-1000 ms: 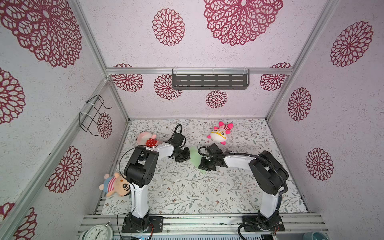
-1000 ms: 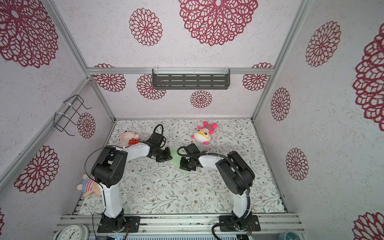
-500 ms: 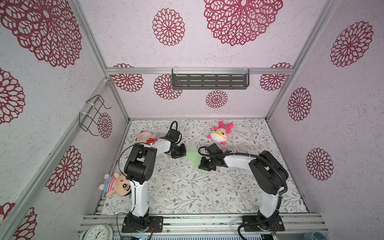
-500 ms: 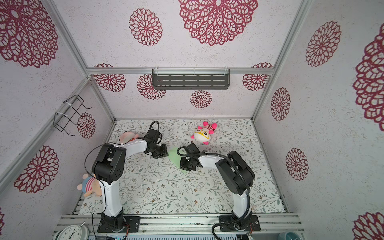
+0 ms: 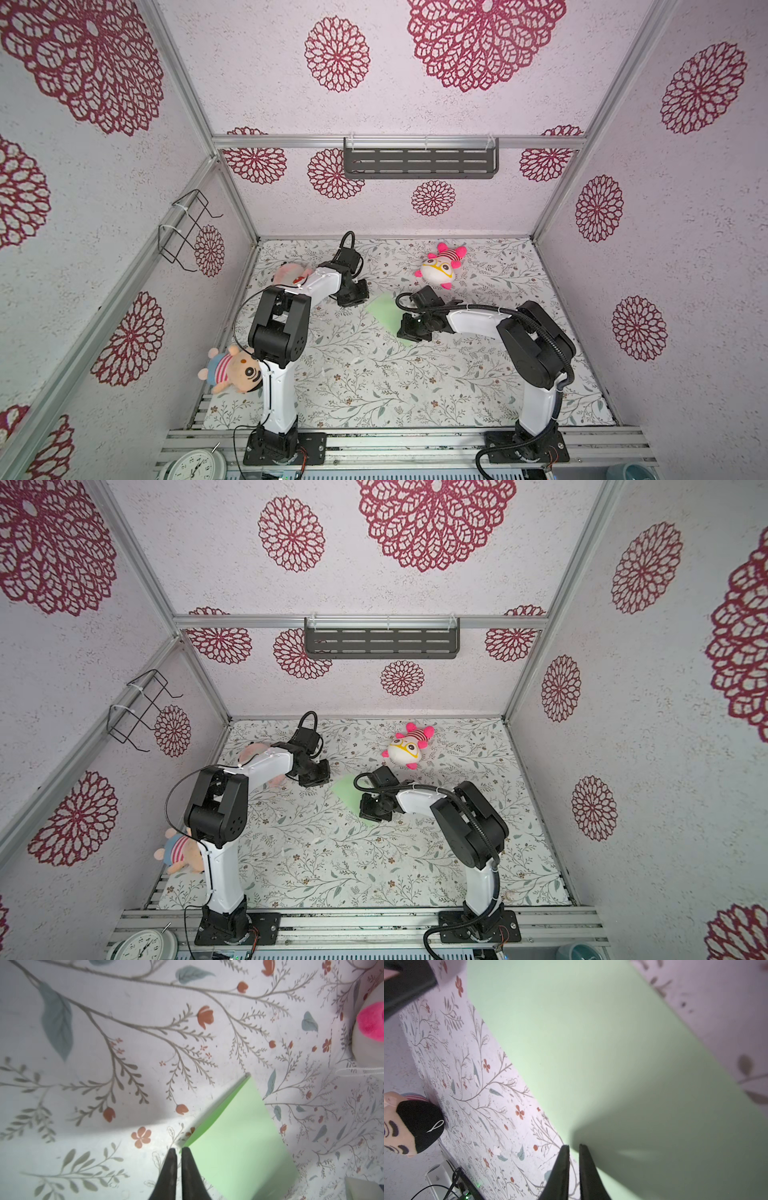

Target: Fold a paper plane with a square sheet of paper (pick it up from the middle)

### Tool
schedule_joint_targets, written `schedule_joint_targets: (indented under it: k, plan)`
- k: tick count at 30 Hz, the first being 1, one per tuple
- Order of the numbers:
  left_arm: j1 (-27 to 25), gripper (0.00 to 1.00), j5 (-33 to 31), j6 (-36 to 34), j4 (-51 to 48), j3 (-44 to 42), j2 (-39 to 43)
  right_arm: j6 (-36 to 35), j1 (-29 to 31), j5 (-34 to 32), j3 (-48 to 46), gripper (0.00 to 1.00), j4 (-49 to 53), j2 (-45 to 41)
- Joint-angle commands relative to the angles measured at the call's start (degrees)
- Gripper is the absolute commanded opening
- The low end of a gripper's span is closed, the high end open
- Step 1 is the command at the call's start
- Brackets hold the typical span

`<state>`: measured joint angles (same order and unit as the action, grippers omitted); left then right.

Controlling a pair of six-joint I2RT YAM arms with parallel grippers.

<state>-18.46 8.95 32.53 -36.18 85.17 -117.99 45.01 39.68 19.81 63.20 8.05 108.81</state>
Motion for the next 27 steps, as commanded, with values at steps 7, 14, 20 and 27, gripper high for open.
schedule_joint_targets:
  k: [7, 14, 20, 27]
  plan:
    - [0.4, 0.25, -2.6, 7.2, 4.3, -6.6, 10.3, -2.9, -2.1, 1.5, 1.8, 0.36, -3.5, -5.7]
    - [-0.5, 0.44, 4.4, 18.8, 17.9, -19.1, 15.8, -8.9, -7.8, 0.1, 2.4, 0.49, -1.6, -3.8]
    - [-1.6, 0.49, 4.2, 21.2, 19.5, -19.7, 13.5, -14.9, -9.9, -1.8, 6.7, 0.51, 4.5, 0.5]
    - [-2.3, 0.51, 5.1, 21.5, 19.3, -18.6, 10.5, -16.8, -10.1, -1.3, 6.5, 0.51, 7.4, 1.7]
